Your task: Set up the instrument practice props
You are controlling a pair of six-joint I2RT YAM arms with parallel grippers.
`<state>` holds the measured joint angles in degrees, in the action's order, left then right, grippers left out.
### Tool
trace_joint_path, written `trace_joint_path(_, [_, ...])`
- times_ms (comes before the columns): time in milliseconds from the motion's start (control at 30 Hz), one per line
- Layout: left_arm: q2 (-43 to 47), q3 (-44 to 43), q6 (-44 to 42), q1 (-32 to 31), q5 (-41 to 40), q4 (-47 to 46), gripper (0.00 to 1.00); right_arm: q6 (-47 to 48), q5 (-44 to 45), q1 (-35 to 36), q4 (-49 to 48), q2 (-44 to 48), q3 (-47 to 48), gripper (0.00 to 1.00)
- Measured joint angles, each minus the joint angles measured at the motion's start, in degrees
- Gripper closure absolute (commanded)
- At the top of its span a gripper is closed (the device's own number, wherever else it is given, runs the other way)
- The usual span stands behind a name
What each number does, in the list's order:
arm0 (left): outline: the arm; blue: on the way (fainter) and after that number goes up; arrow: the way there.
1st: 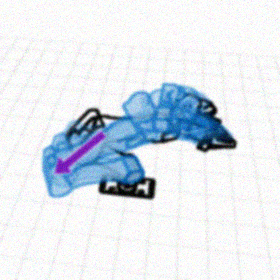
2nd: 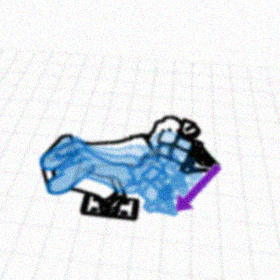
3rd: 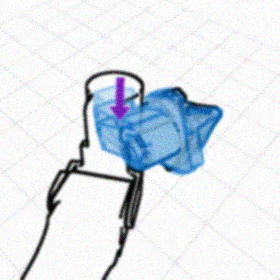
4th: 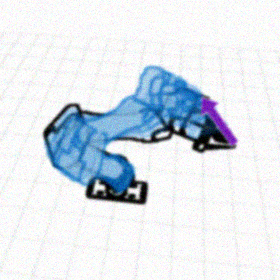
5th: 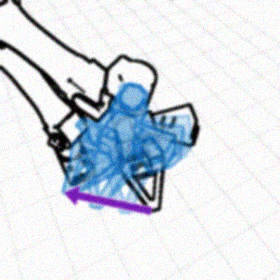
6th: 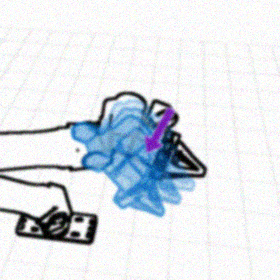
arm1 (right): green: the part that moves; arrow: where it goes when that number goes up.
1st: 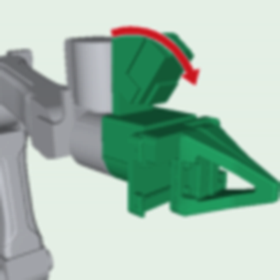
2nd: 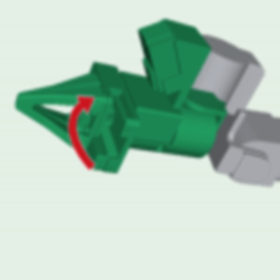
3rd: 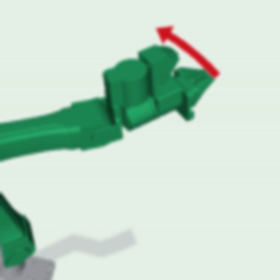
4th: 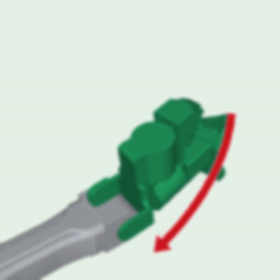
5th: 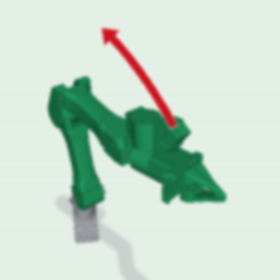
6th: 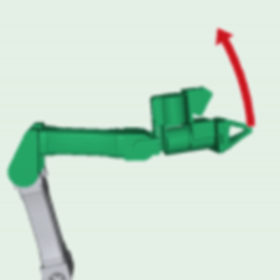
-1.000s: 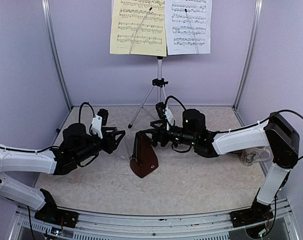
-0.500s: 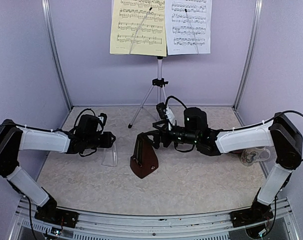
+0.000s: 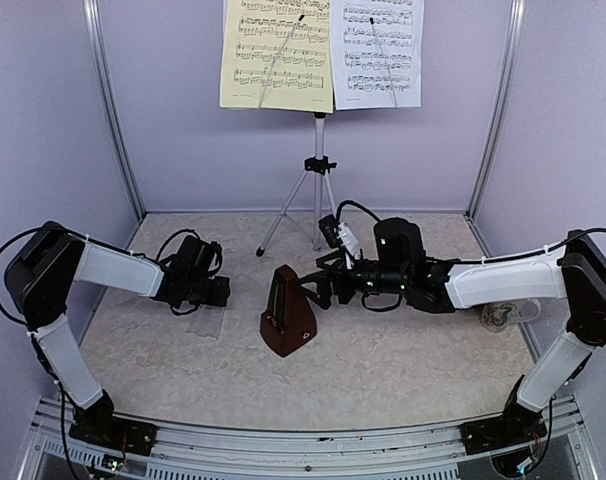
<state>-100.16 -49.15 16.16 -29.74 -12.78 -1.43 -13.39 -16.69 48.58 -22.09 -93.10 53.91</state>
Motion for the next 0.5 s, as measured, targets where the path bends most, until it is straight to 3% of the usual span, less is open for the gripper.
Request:
trace_joint_path(200, [6.2,4.0,-0.4,-0.3,2.2,-3.5,0.3,-0.4,0.2,-0.1,0.9,0.7,-1.8,0.09])
trace_joint_path(500, [8.9,6.1,-2.8,-3.5,10.8,-12.6,0.43,-5.0,2.3,-0.4,0.9,-1.7,-8.6,0.31])
